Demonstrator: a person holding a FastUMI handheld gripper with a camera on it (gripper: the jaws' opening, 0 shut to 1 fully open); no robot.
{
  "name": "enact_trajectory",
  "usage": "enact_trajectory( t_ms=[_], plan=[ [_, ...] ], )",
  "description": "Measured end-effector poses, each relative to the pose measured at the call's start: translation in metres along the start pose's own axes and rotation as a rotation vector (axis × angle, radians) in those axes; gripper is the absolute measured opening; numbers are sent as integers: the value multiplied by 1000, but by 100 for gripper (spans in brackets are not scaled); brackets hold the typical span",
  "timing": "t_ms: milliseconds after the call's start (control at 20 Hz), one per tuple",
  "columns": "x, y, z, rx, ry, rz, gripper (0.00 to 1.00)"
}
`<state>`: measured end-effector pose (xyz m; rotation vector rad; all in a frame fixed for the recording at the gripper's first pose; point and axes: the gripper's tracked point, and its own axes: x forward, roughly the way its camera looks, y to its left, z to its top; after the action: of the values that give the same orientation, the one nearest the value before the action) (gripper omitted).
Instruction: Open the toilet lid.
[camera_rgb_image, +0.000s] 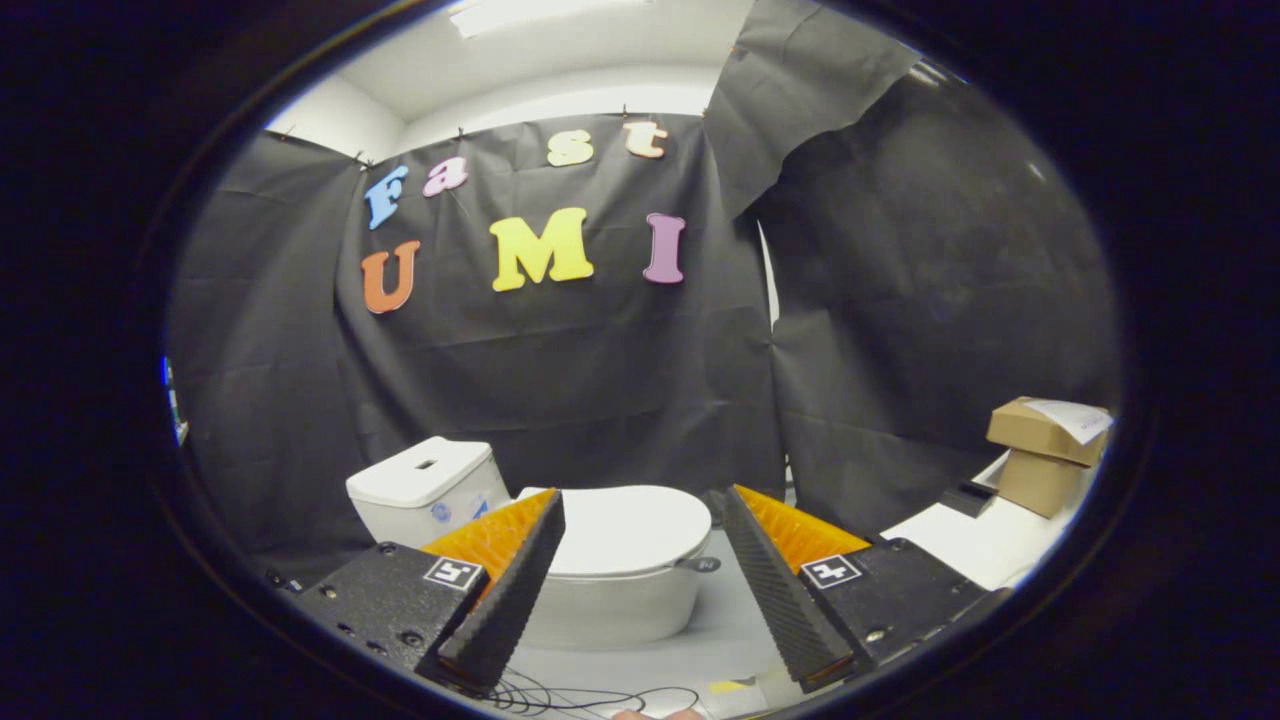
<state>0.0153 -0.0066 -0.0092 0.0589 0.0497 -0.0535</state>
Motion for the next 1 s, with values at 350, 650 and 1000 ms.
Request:
enact_trajectory(
  t_ms=[350, 650, 1000],
  plan=[
    [6, 3, -7, -30, 19, 6, 100],
    [17, 9, -17, -49, 55, 20, 100],
    [39, 13, -36, -25, 143, 73, 100]
  ],
)
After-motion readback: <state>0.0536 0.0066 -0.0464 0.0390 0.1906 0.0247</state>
